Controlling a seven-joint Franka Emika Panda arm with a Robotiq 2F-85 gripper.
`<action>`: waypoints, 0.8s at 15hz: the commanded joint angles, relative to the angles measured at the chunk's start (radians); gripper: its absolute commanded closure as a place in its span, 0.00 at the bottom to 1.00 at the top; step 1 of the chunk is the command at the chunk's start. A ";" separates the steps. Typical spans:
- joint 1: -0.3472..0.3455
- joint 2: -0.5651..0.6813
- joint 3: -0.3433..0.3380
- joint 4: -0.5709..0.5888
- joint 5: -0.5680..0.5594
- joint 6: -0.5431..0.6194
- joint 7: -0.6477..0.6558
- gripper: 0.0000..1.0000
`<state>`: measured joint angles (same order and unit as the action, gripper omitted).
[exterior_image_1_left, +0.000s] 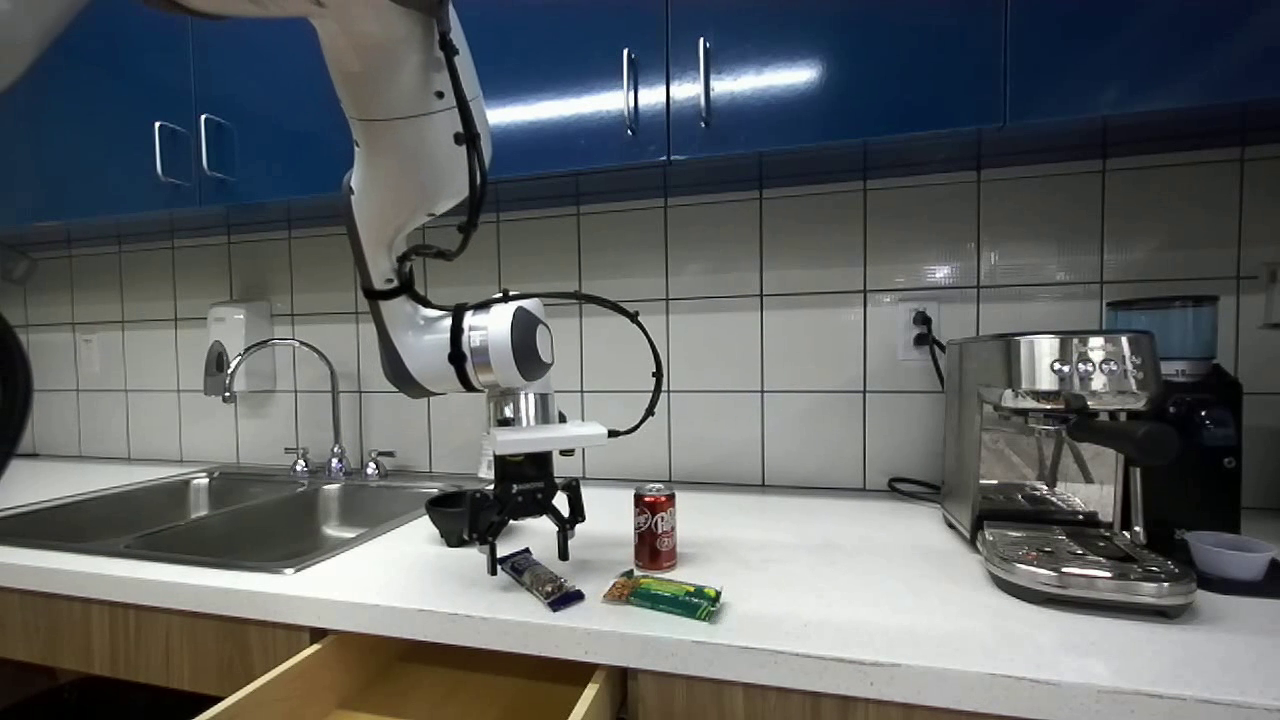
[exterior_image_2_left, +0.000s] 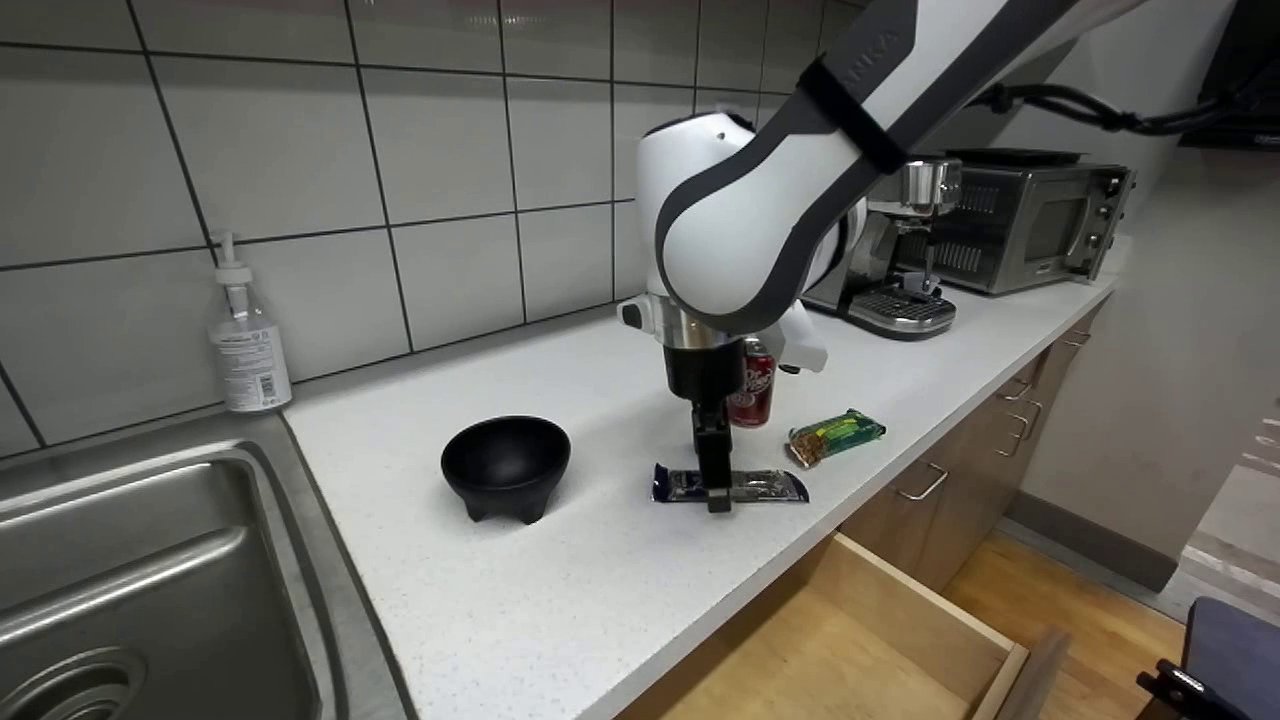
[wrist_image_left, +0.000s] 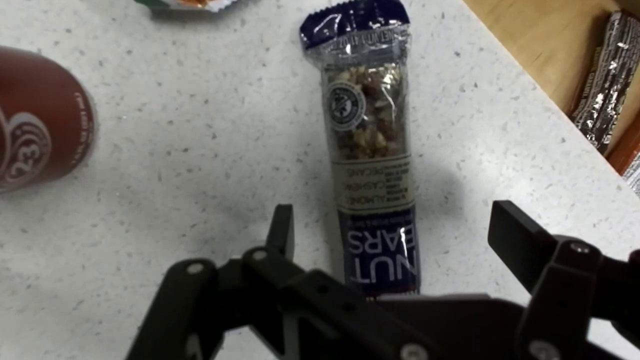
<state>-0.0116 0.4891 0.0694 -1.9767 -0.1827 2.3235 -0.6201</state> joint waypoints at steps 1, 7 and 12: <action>-0.028 0.024 0.028 0.039 0.024 -0.014 -0.042 0.00; -0.030 0.034 0.031 0.049 0.030 -0.011 -0.039 0.42; -0.029 0.026 0.030 0.042 0.022 0.001 -0.035 0.82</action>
<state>-0.0162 0.5134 0.0766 -1.9468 -0.1758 2.3260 -0.6217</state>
